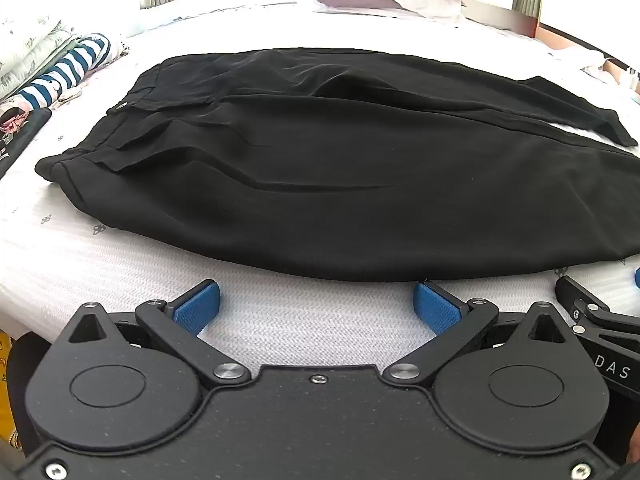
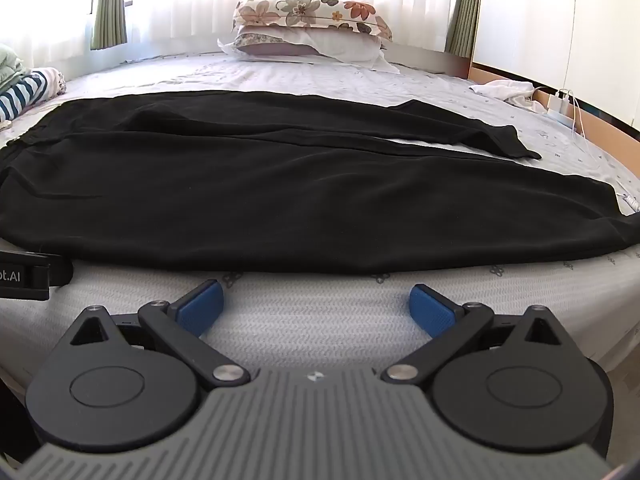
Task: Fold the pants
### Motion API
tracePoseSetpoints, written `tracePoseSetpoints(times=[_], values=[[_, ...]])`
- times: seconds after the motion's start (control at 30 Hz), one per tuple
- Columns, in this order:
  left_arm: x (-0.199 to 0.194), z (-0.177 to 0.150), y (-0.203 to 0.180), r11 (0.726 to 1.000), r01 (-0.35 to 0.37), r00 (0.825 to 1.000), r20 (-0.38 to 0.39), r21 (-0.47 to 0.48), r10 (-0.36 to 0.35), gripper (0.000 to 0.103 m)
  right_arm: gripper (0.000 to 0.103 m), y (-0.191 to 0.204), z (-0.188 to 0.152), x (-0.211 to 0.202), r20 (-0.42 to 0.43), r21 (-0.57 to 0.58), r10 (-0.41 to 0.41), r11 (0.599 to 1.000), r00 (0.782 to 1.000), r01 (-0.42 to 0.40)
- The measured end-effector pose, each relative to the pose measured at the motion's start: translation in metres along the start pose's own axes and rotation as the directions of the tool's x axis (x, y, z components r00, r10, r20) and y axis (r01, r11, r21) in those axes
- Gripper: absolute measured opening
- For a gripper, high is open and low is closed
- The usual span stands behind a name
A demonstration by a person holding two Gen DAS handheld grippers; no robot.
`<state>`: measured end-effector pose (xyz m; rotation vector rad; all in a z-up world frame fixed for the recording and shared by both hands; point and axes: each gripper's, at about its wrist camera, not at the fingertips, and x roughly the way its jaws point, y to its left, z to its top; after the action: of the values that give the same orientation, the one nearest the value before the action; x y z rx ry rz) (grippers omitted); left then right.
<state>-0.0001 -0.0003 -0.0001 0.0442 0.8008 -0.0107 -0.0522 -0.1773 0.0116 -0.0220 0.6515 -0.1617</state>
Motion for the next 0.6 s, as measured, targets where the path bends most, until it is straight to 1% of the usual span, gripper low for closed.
tracePoseSetpoints(times=[0.6], values=[[-0.0001,0.0000,0.0002,1.000,0.004,1.000,0.001,-0.004,-0.004,0.103,0.103,0.0007,-0.0004,0.0005,0.000,0.000,0.000,1.000,1.000,0.000]])
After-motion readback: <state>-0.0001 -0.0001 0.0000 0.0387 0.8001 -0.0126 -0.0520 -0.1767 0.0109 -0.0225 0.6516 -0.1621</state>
